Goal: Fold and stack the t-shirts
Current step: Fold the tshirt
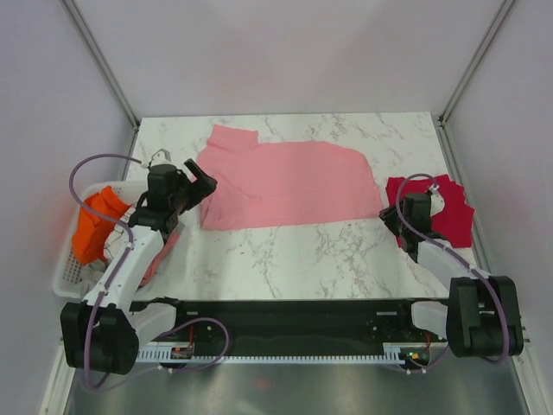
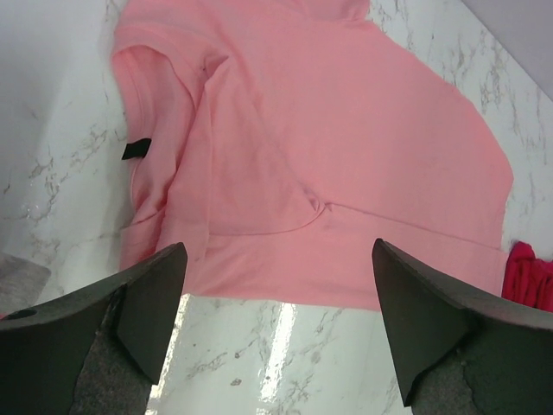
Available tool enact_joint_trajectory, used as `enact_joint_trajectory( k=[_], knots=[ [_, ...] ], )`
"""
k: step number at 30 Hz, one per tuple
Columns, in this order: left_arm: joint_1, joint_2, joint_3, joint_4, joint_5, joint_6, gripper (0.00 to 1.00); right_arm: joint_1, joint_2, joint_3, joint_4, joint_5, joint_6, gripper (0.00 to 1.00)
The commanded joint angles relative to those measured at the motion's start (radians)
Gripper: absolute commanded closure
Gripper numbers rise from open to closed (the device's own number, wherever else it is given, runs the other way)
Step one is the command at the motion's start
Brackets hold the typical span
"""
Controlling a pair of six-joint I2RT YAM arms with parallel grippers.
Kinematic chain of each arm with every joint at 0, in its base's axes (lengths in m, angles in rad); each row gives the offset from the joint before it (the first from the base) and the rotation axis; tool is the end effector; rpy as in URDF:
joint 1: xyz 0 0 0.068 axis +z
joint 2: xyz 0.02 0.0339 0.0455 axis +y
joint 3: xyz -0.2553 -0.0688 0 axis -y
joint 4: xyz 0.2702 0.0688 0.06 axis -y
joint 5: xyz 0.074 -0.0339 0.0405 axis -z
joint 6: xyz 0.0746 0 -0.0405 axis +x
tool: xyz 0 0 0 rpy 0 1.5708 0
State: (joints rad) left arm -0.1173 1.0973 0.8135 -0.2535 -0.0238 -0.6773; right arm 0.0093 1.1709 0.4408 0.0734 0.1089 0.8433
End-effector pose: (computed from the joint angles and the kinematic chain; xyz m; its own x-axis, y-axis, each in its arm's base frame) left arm 0.3055 -0.0342 0.2466 -0.4567 -0.5770 -0.6771 -0.2432 0.8131 -0.5289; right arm 0.2794 -0.0055 0.1227 -0.3486 0.7392 -0.5762 0.5070 0.6658 0.5474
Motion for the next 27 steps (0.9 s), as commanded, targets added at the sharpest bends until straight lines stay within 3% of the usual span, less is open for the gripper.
enact_joint_trajectory(
  k=[1,14,18,21,22,24,27],
  knots=[
    [0.004,-0.039,-0.02,0.008,0.019,-0.041,0.05,0.008,0.062,0.007,0.088,0.018,0.059,0.55],
    [0.004,-0.122,-0.092,0.03,-0.001,-0.068,0.05,0.095,0.226,0.03,0.177,0.21,0.184,0.58],
    [0.002,-0.122,-0.111,0.03,0.012,-0.076,0.05,0.101,0.257,0.052,0.174,0.264,0.185,0.63],
    [-0.001,-0.119,-0.129,0.04,0.019,-0.083,0.05,0.104,0.273,0.076,0.16,0.288,0.169,0.81],
    [-0.004,-0.119,-0.137,0.045,0.018,-0.087,0.05,0.106,0.273,0.081,0.157,0.299,0.165,0.92],
    [-0.013,-0.119,-0.16,0.059,0.024,-0.099,0.05,0.107,0.262,0.096,0.135,0.311,0.14,0.99],
    [-0.042,-0.117,-0.198,0.095,0.053,-0.117,0.05,0.11,0.225,0.099,0.105,0.347,0.112,1.0]
  ],
)
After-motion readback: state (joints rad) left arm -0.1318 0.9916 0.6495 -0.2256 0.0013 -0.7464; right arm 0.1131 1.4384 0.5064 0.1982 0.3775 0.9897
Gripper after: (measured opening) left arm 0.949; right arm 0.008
